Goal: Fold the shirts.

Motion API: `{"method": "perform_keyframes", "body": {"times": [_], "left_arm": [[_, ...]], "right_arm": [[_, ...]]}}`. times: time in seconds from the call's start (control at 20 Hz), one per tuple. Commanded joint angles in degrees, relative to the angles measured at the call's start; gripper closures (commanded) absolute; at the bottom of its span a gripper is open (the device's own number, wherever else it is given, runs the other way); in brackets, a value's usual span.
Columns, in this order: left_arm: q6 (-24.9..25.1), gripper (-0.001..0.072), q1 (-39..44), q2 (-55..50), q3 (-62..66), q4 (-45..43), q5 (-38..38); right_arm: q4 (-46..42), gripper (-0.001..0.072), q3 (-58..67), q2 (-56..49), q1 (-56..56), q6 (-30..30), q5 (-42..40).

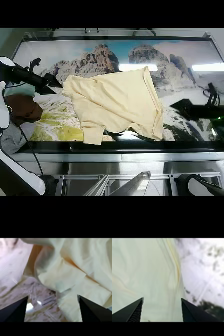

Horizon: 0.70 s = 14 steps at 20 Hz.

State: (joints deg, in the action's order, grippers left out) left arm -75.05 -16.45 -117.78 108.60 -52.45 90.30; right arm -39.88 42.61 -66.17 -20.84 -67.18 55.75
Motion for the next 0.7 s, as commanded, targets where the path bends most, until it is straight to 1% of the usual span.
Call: {"method": "perform_keyframes", "body": {"times": [0.0,0.2,0.3,0.5,0.55,0.6,0.65], "left_arm": [[-0.46,0.0005,0.24,0.04,-4.42,1.55,-2.89],[0.04,0.0011,1.7,0.04,-8.66,1.49,-0.52],[0.04,0.0011,2.69,0.04,-10.4,1.53,-3.28],[0.04,0.0012,7.06,-0.02,-11.3,1.64,-9.6],[0.04,0.0012,8.57,-0.02,-11.3,1.62,-10.58],[0.07,0.0062,10.12,-0.02,-11.3,1.49,-11.43],[0.63,0.0275,11.43,-0.02,-11.3,1.44,-12.13]], "right_arm": [[0.02,0.0188,11.56,-10.36,1.25,0.28,0.7],[0.07,0.0188,12.79,-18.99,2.78,0.92,1.79],[0.0,0.0189,12.79,-22.1,4.04,1.66,3.02],[0.07,0.0191,12.85,-26.51,8.41,2.54,1.16],[0.07,0.023,12.92,-27.17,9.2,2.56,1.05],[0.07,0.0281,12.96,-27.69,9.9,2.54,1.09],[0.04,0.0281,12.96,-27.87,10.29,2.54,1.16]]}}
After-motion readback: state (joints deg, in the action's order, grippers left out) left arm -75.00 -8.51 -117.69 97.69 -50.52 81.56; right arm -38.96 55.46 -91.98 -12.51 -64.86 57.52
